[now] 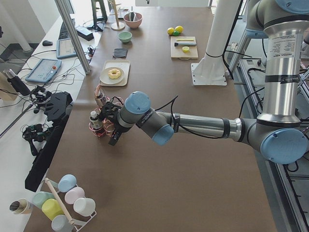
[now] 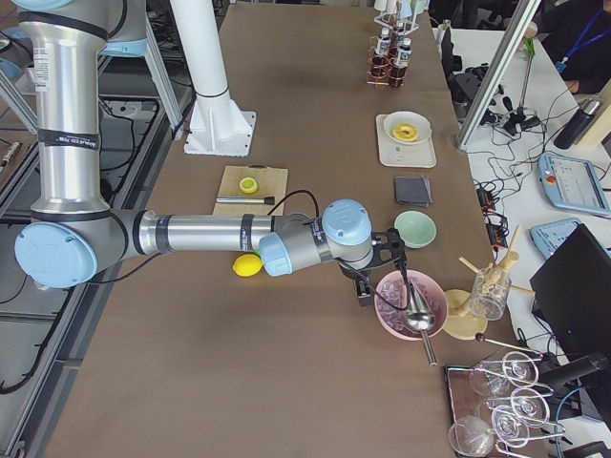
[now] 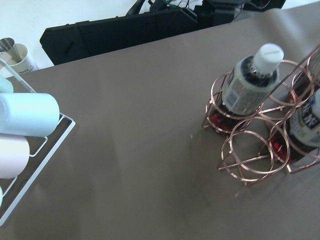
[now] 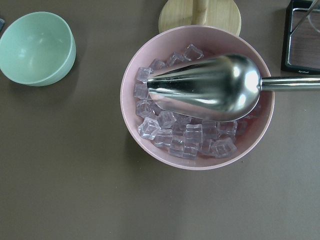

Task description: Place tea on tray

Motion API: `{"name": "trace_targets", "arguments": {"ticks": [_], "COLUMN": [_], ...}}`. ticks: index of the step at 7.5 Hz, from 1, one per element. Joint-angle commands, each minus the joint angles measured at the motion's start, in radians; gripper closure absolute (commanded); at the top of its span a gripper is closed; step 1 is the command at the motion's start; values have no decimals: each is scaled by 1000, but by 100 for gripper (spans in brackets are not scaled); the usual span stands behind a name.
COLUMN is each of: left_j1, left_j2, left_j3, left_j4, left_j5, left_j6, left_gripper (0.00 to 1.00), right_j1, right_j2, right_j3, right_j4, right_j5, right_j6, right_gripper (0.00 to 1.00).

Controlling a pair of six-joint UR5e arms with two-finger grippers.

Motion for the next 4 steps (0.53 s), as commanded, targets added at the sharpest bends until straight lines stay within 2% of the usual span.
{"name": "trace_targets", "arguments": {"ticks": [1,4], "left_j1": [93,294], "left_j2": [23,24], "left_j3": [-53,-145], "left_j4": [-167,-170], "left_j5": [116,376], "left_j6": [-303,-488], "left_gripper": [2,2], "right_j1": [-9,-9], "right_j2": [-4,-10], "right_j3": [16,21], "right_j4": [29,30], "right_j5": [29,29], "right_j6": [64,64], "right_gripper": [0,0]}}
